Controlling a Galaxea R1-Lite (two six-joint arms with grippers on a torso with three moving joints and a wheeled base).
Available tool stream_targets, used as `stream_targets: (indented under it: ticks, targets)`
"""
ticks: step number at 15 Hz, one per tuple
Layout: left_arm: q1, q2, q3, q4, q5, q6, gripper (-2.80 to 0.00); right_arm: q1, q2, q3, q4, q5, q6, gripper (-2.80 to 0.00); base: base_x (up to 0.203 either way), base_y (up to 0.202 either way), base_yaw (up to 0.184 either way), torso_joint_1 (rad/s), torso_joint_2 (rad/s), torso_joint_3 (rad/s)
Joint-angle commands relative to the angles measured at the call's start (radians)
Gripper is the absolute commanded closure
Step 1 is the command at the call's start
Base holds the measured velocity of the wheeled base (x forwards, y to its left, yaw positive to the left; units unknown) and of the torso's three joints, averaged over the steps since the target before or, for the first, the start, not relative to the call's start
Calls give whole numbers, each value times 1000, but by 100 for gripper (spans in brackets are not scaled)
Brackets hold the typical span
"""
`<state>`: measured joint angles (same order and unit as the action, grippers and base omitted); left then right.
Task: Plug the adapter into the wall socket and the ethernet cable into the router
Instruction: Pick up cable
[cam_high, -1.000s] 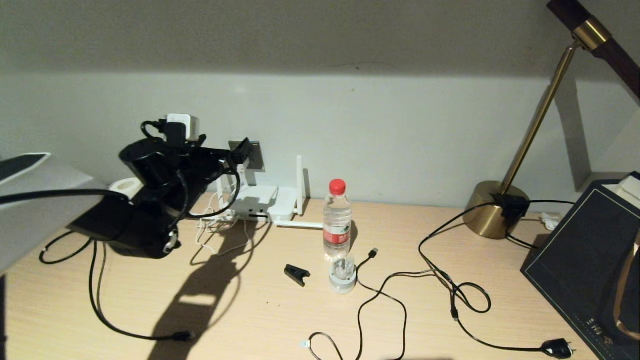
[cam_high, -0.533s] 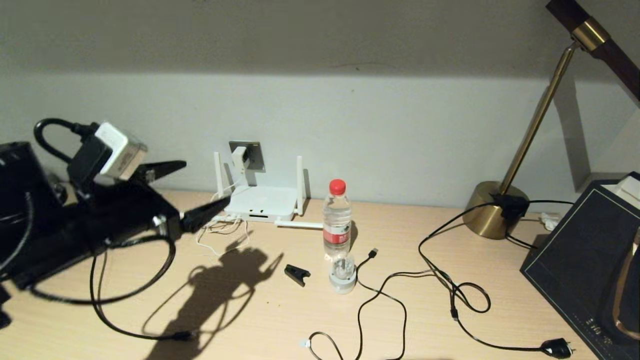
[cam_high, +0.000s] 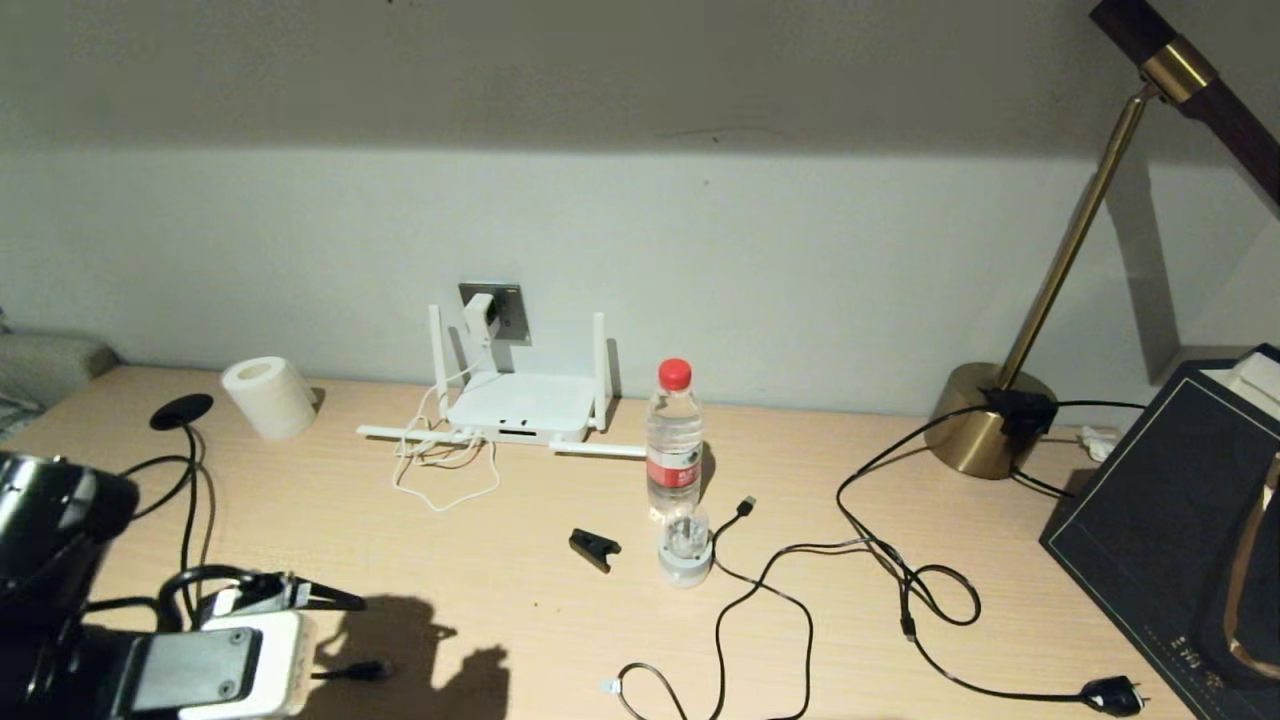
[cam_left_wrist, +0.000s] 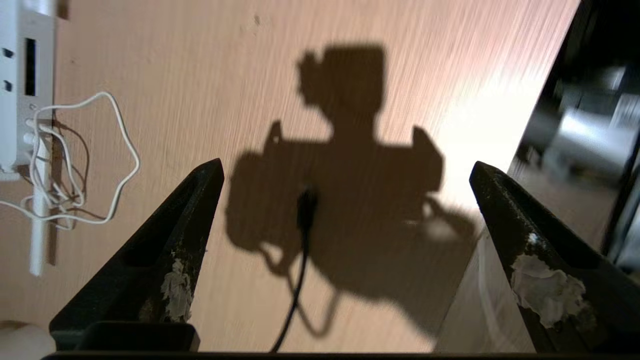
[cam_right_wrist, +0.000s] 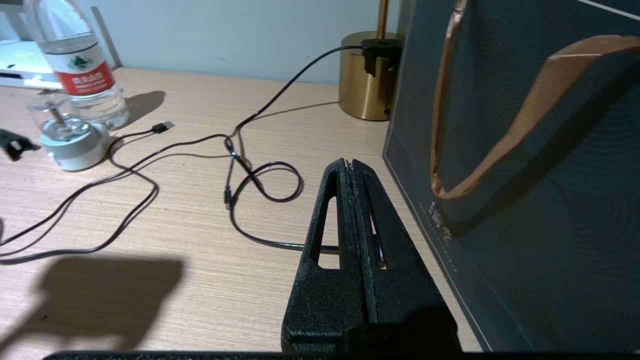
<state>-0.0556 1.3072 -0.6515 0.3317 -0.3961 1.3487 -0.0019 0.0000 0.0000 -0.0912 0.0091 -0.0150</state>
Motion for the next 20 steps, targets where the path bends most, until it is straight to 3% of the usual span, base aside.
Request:
stream_targets:
  ticks: [1,3,6,9,13,20]
  targets:
    - [113,187,-85,49,20,339,-280,0,2,35,-1,0,0,0,0,0,0,0,0,0]
    - [176,284,-138,109,47,450,-280,0,2,35,-1,0,0,0,0,0,0,0,0,0]
    - [192,412,-221,172,59,509,-280,0,2,34,-1,0,0,0,0,0,0,0,0,0]
    - [189,466,-298,244,59,516,-280,0,2,35,-1,0,0,0,0,0,0,0,0,0]
    - [191,465,-296,300,59,501,-280,-1,2,35,-1,0,0,0,0,0,0,0,0,0]
    - [189,501,-270,286,58,501,-280,0,2,35,-2,0,0,0,0,0,0,0,0,0]
